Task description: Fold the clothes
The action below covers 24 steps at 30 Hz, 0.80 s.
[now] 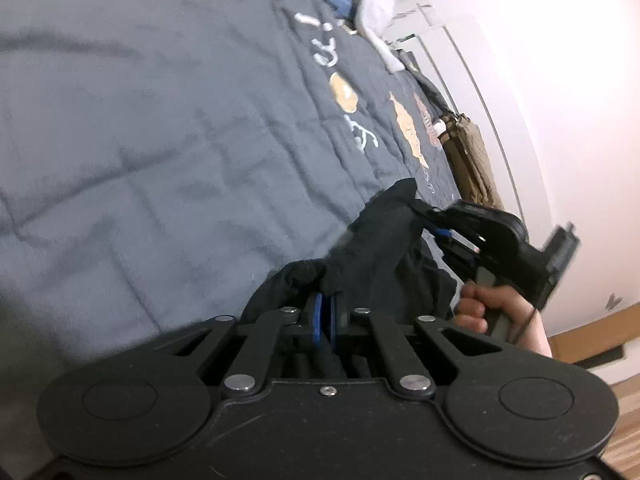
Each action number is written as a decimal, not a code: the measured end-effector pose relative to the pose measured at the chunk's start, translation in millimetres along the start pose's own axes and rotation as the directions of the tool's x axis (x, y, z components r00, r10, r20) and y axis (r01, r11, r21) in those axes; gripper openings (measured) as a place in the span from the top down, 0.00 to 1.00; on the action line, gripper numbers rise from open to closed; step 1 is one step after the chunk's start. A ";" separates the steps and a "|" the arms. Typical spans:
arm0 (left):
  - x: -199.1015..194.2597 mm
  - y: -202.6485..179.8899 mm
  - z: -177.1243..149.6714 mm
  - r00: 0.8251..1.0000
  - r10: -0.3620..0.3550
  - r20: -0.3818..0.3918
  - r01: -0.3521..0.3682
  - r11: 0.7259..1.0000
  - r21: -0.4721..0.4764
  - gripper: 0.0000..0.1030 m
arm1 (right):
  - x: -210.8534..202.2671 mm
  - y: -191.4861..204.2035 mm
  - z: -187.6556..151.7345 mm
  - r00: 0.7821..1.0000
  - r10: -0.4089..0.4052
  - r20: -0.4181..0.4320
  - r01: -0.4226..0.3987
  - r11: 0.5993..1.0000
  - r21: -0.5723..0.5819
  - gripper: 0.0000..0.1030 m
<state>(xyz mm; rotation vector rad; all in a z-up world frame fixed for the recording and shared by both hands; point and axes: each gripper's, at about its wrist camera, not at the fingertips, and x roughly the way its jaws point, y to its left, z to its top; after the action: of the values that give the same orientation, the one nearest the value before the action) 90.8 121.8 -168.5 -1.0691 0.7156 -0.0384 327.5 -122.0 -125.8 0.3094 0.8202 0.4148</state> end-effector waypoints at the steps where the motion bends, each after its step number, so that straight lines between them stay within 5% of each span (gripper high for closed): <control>1: 0.3 -0.8 0.4 1.000 -0.003 -0.005 0.003 1.000 0.002 0.94 | -8.6 -0.4 0.3 1.000 0.025 0.004 -0.025 1.000 0.009 0.93; 2: 0.6 -3.6 0.0 1.000 -0.010 -0.008 0.010 1.000 0.019 0.90 | -19.1 -0.4 0.3 0.999 0.047 0.009 -0.047 0.999 0.007 0.90; 5: 1.7 -11.8 -1.3 0.999 -0.033 -0.018 0.034 0.997 0.070 0.56 | -58.2 -5.9 -5.3 0.996 0.077 0.045 -0.077 0.997 -0.014 0.73; 6: 2.1 -13.8 -3.7 0.999 -0.050 -0.021 0.051 0.996 0.077 0.54 | -72.1 -11.8 -9.1 0.995 0.078 0.068 -0.078 0.997 -0.010 0.60; 8: 5.1 -18.0 -8.6 0.997 -0.060 -0.040 0.063 0.993 0.098 0.54 | -88.8 -26.3 -16.7 0.993 0.067 0.098 -0.069 0.997 0.017 0.51; 19: 23.3 -23.3 -20.5 0.997 -0.036 -0.065 0.046 0.986 0.159 0.54 | -56.0 -70.6 -47.8 1.000 0.005 0.003 -0.006 0.985 0.173 0.49; 22: 25.6 -24.6 -24.6 0.997 -0.042 -0.069 0.054 0.981 0.186 0.58 | -51.1 -71.3 -54.9 0.998 0.010 0.055 -0.021 0.980 0.197 0.62; 23: 26.5 -24.5 -25.7 0.996 -0.043 -0.074 0.057 0.979 0.194 0.67 | -56.4 -71.8 -55.0 0.998 0.010 0.068 -0.024 0.979 0.204 0.82; 24: 27.5 -24.5 -26.8 0.996 -0.044 -0.080 0.059 0.978 0.201 0.86 | -61.7 -72.4 -55.1 0.997 0.010 0.081 -0.028 0.977 0.212 0.93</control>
<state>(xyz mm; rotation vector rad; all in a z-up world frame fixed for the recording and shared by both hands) 104.8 78.5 -170.4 -0.8931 0.7351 -0.1936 265.2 -208.6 -152.4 0.5303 0.7850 0.3304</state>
